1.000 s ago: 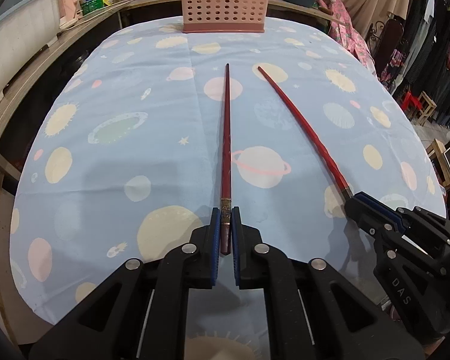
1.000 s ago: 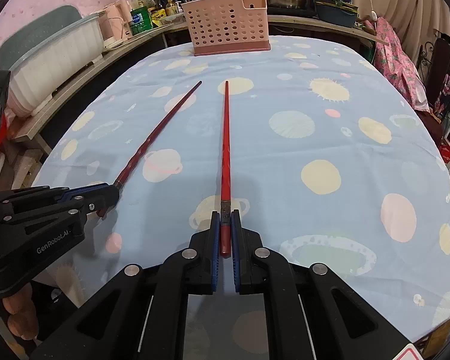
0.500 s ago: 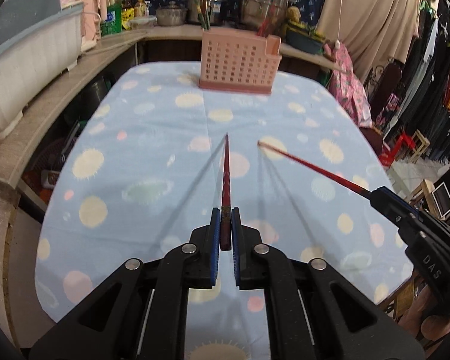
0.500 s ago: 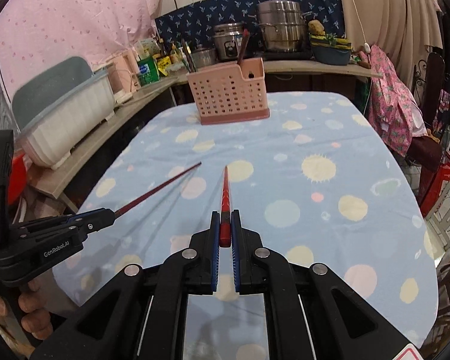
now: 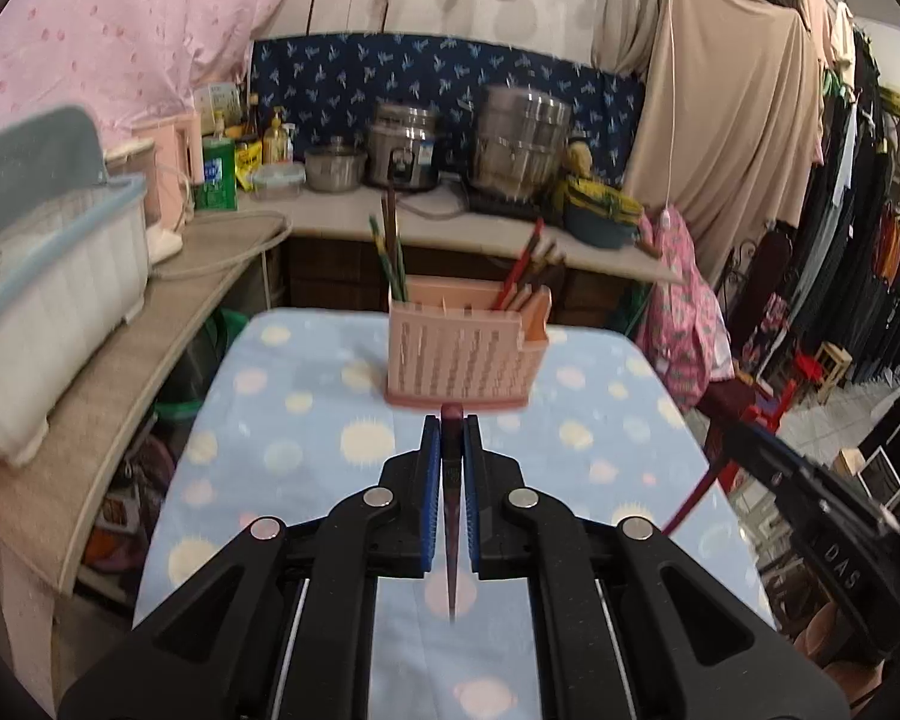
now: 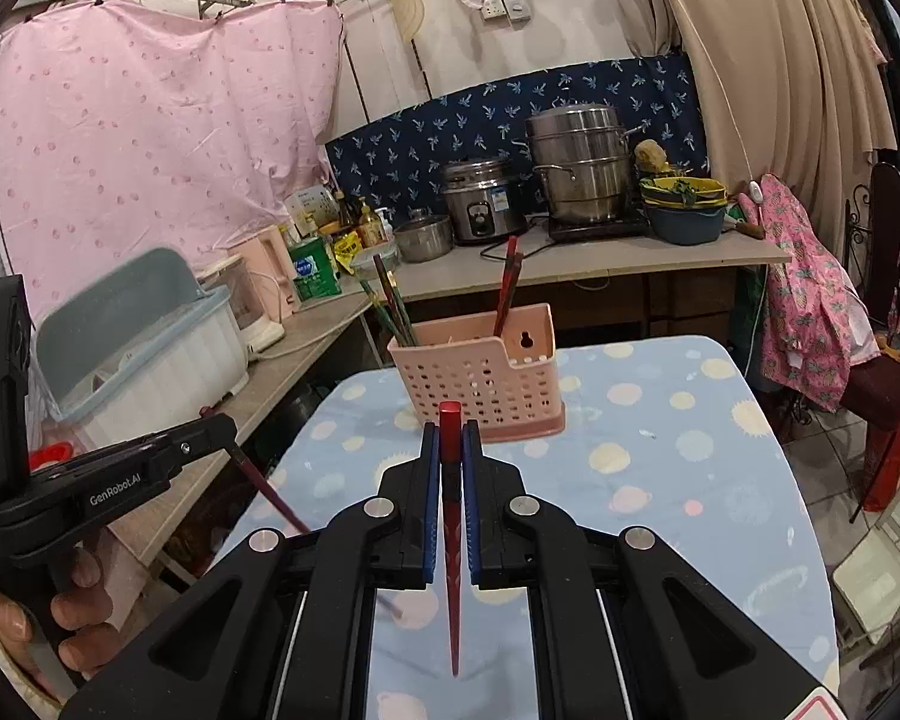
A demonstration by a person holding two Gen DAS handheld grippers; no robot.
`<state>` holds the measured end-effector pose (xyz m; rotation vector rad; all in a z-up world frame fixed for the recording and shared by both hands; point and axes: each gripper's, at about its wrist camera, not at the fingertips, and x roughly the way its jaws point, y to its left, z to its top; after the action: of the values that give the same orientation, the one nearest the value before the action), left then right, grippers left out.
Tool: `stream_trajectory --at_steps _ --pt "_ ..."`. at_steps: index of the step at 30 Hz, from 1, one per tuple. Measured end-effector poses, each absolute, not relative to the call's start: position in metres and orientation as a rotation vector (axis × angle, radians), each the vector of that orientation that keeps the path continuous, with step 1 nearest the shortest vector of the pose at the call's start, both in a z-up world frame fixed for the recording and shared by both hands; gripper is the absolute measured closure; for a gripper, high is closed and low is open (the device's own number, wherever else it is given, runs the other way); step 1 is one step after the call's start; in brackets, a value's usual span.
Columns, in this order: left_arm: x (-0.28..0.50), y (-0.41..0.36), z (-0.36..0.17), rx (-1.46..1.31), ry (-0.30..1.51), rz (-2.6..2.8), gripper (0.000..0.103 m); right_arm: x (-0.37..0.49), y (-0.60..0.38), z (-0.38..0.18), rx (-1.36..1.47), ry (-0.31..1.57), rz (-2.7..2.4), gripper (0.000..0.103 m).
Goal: Organize utensils
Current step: 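Carry both chopsticks into the pink caddy and open both tools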
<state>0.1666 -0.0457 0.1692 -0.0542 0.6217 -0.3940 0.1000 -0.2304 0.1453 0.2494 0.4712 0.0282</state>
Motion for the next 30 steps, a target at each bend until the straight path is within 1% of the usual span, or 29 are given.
stream_trajectory --at_steps 10,15,22,27,30 --pt "0.235 -0.063 0.252 -0.088 0.439 -0.367 0.096 0.179 -0.250 0.217 0.285 0.310 0.027 0.096" --pt "0.275 -0.074 0.277 -0.113 0.373 -0.337 0.096 0.226 -0.258 0.249 0.287 0.248 0.012 0.096" --pt "0.330 -0.089 0.284 -0.097 0.340 -0.296 0.096 0.293 -0.265 0.262 0.288 0.231 -0.021 0.096" --pt "0.353 -0.092 0.272 -0.093 0.357 -0.289 0.096 0.328 -0.268 0.250 0.284 0.259 -0.036 0.096" --pt "0.363 -0.096 0.260 -0.082 0.375 -0.285 0.096 0.340 -0.270 0.233 0.284 0.288 -0.042 0.096"
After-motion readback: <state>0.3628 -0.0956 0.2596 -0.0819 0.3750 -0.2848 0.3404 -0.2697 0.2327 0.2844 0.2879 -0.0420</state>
